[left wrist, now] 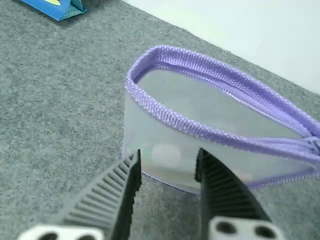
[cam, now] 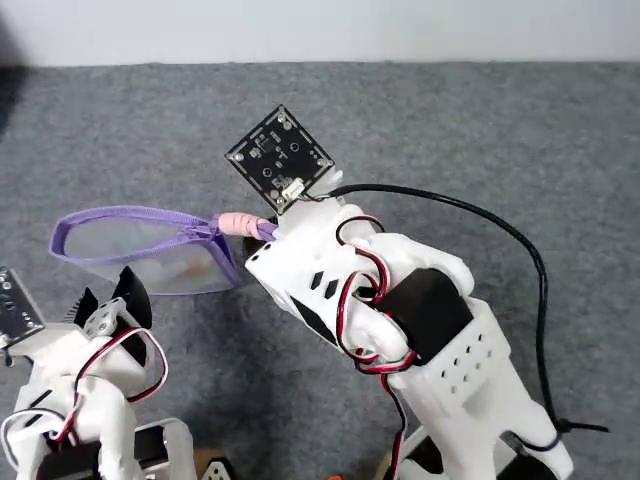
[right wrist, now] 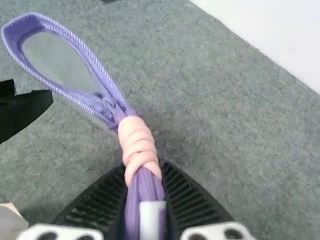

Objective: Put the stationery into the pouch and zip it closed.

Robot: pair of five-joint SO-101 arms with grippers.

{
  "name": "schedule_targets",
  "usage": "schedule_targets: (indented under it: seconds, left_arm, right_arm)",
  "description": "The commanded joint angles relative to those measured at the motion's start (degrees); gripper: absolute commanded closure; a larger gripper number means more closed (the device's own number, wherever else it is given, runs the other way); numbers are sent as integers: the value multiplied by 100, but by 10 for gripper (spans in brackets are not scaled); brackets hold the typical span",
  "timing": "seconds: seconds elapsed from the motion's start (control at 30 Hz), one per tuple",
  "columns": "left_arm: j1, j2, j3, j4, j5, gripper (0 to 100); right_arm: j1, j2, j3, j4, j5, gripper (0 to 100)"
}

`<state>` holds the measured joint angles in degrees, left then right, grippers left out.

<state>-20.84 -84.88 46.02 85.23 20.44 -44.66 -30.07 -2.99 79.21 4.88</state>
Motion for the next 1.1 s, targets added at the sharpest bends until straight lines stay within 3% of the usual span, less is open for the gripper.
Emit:
schedule_targets:
  seconds: [0.0,0.1,0.87,1.07]
  left_arm:
    - [18,-26,-268,-123,-44,815]
    - [18,-26,-268,-123,-35,816]
    - [18,-26,-268,-149,-26,817]
    - [18,-26,-268,-149,-26,817]
  right_arm:
    - [-154,-110,-9,-127,-53,854]
    - [-330,-92,0,-127,-53,793]
    - [-453,857,422,-127,-378,812]
    - [-470,875,1037,-760,-545,812]
